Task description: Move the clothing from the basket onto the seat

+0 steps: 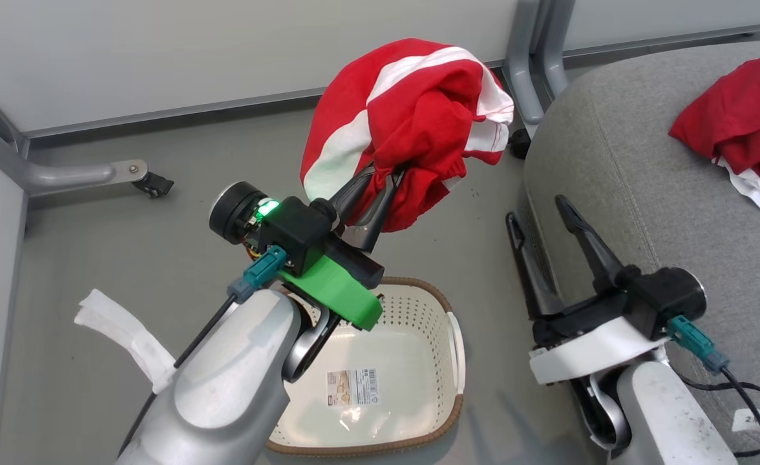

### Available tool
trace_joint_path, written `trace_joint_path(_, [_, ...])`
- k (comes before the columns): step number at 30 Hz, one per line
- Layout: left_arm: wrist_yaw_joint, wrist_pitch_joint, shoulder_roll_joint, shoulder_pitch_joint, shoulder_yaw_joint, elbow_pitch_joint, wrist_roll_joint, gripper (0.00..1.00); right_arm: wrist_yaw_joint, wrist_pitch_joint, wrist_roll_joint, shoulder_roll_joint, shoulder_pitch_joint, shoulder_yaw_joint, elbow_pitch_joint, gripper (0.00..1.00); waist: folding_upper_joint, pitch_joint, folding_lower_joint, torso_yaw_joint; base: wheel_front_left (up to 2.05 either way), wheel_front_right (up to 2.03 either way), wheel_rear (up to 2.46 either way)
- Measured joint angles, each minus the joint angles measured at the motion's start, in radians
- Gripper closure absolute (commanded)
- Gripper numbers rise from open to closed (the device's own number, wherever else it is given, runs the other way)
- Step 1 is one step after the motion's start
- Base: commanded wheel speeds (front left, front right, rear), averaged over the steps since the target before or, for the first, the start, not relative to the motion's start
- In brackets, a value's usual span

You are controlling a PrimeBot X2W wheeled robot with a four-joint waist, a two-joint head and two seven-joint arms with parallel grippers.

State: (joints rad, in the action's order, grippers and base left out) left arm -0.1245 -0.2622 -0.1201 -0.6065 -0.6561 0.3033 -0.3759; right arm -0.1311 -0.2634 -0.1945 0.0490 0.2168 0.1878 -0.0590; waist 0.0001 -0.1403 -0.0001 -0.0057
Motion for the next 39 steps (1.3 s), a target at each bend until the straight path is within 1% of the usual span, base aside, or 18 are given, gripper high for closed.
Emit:
trace_joint_path(5, [-0.002, 0.000, 0.007, 0.000, -0.007, 0.001, 0.003, 1.00, 0.000, 0.000, -0.017, 0.000, 0.041, 0.102, 0.018, 0.00, -0.0001, -0.004, 0.0000, 0.005, 0.00, 0.00, 0.00])
trace_joint_path(8, [-0.003, 0.000, 0.012, -0.001, -0.013, 0.001, 0.007, 1.00, 0.000, 0.000, -0.027, 0.000, 0.063, 0.133, 0.018, 0.00, 0.0000, -0.009, 0.0000, 0.010, 0.00, 0.00, 0.00])
trace_joint_path(14, [-0.003, 0.000, 0.020, -0.003, -0.028, -0.001, 0.009, 1.00, 0.000, 0.000, -0.037, 0.000, 0.121, 0.150, -0.016, 0.00, 0.0000, -0.022, 0.0000, 0.022, 0.00, 0.00, 0.00])
trace_joint_path(22, [-0.003, 0.000, 0.033, -0.004, -0.064, -0.005, 0.011, 1.00, 0.000, 0.000, -0.038, 0.000, 0.191, 0.164, -0.113, 0.00, 0.0000, -0.038, 0.0001, 0.038, 0.00, 0.00, 0.00])
trace_joint_path(27, [-0.003, 0.000, 0.041, -0.008, -0.089, -0.007, 0.008, 1.00, 0.000, 0.000, -0.054, 0.000, 0.224, 0.165, -0.153, 0.00, 0.0000, -0.047, 0.0000, 0.048, 0.00, 0.00, 0.00])
trace_joint_path(28, [-0.003, 0.000, 0.042, -0.010, -0.092, -0.008, 0.007, 1.00, 0.000, 0.000, -0.059, 0.000, 0.229, 0.165, -0.160, 0.07, -0.0001, -0.049, 0.0000, 0.051, 0.00, 0.00, 0.00])
trace_joint_path(29, [-0.003, 0.000, 0.043, -0.010, -0.097, -0.008, 0.003, 1.00, 0.000, 0.000, -0.074, 0.000, 0.232, 0.166, -0.161, 1.00, -0.0001, -0.051, 0.0000, 0.054, 0.00, 0.00, 0.00])
trace_joint_path(39, [-0.003, 0.000, 0.043, -0.014, -0.107, -0.002, -0.005, 1.00, 0.000, 0.000, -0.084, 0.000, 0.240, 0.161, -0.172, 1.00, 0.0000, -0.050, 0.0000, 0.056, 0.00, 0.00, 0.00])
